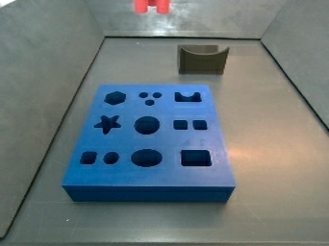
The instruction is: Insert the 3 prong object.
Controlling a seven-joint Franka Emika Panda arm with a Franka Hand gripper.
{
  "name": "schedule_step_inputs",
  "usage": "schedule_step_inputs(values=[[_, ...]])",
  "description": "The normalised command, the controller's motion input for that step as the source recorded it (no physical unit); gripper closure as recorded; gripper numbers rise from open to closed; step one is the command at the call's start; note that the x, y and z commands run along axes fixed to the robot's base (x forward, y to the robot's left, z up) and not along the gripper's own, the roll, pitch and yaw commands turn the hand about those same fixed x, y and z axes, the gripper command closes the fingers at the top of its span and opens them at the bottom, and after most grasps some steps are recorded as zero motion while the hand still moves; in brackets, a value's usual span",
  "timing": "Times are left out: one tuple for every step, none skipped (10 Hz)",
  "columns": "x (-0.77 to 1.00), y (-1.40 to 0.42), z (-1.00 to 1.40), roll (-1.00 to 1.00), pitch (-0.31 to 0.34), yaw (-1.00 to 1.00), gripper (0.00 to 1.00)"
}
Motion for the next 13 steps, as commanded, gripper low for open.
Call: schedule_step_inputs(values=[[-0.12, 0.01, -0.18, 0.00, -0.081, 0.00, 1.00], [-0.12, 0.03, -0.36, -0.01, -0.121, -0.06, 1.00], [-0.10, 0.04, -0.40, -0.04, -0.137, -0.11, 1.00], [-0.11, 0.06, -0.43, -0.06, -0.140, -0.15, 1.00], [-0.11, 0.07, -0.47, -0.11, -0.186, -0.16, 1.00], [-0.10, 0.07, -0.51, -0.15, -0.204, -0.18, 1.00], [-0.11, 0.09, -0.54, -0.17, -0.221, -0.25, 1.00], [0.00, 0.09, -0.51, -0.14, -0.181, -0.39, 1.00], [0.00, 0.11, -0.45, -0.12, -0.116, -0.51, 1.00], [0.00, 0.13, -0.45, -0.15, -0.100, -0.53, 1.00], [0.00, 0.14, -0.45, -0.14, -0.096, -0.46, 1.00], [0.00, 0.12, -0.44, -0.12, -0.084, -0.38, 1.00], [0.00, 0.10, -0.43, -0.10, -0.069, -0.35, 1.00]])
